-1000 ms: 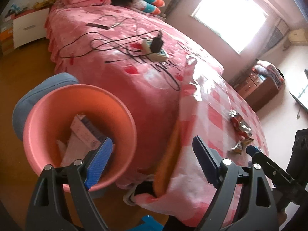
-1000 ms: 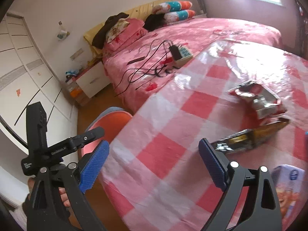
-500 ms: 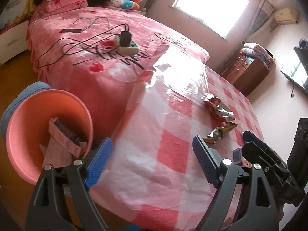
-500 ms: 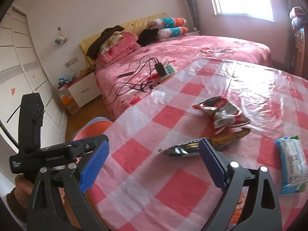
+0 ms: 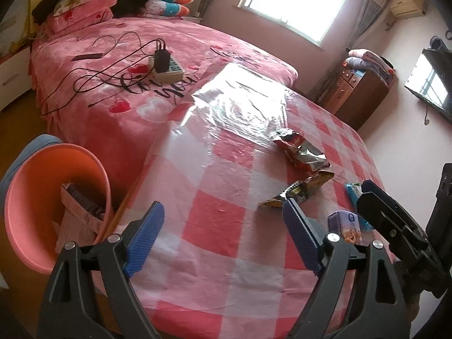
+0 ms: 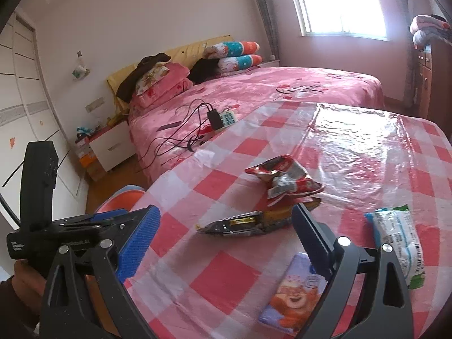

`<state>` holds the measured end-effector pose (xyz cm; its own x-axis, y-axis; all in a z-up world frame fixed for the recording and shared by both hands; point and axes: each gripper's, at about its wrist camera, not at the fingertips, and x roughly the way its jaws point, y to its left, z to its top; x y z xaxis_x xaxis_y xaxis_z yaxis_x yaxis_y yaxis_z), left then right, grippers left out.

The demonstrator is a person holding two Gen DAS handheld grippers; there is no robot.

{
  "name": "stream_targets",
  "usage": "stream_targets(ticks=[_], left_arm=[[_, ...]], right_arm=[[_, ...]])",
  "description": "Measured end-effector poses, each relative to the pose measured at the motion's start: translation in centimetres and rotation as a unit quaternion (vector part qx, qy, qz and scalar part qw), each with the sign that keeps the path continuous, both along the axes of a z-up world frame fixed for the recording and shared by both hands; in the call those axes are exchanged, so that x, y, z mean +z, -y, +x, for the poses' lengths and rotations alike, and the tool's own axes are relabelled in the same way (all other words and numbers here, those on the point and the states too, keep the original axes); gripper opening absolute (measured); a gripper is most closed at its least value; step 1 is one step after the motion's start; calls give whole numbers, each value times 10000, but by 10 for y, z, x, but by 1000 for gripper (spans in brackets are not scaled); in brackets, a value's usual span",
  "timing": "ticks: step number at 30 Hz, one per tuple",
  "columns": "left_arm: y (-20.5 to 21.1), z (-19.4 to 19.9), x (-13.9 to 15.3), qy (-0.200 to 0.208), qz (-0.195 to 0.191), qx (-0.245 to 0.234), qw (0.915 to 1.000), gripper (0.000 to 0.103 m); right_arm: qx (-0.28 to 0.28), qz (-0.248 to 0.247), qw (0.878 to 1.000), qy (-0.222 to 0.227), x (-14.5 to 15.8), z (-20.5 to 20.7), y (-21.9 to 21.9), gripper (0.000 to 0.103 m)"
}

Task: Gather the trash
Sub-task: 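Reach the open right tool toward the green-and-white packet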

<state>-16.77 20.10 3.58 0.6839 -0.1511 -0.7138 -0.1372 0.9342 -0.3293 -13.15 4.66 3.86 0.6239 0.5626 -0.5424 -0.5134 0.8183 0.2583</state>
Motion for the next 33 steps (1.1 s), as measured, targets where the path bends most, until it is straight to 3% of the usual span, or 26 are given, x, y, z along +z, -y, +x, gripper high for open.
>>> stream_targets(ticks=[19, 29, 33], left_arm=[[51, 8, 14, 96, 283, -495, 9983, 86], [83, 14, 17, 98, 385, -835, 9957, 86], [99, 19, 20, 120, 425, -960, 9944, 86]], right_arm=[[-326, -154, 9993, 59, -6, 8, 39, 93], [-889, -74, 9960, -110, -6, 21, 90, 93], [-1247, -348, 9914, -172, -8, 28, 112, 93]])
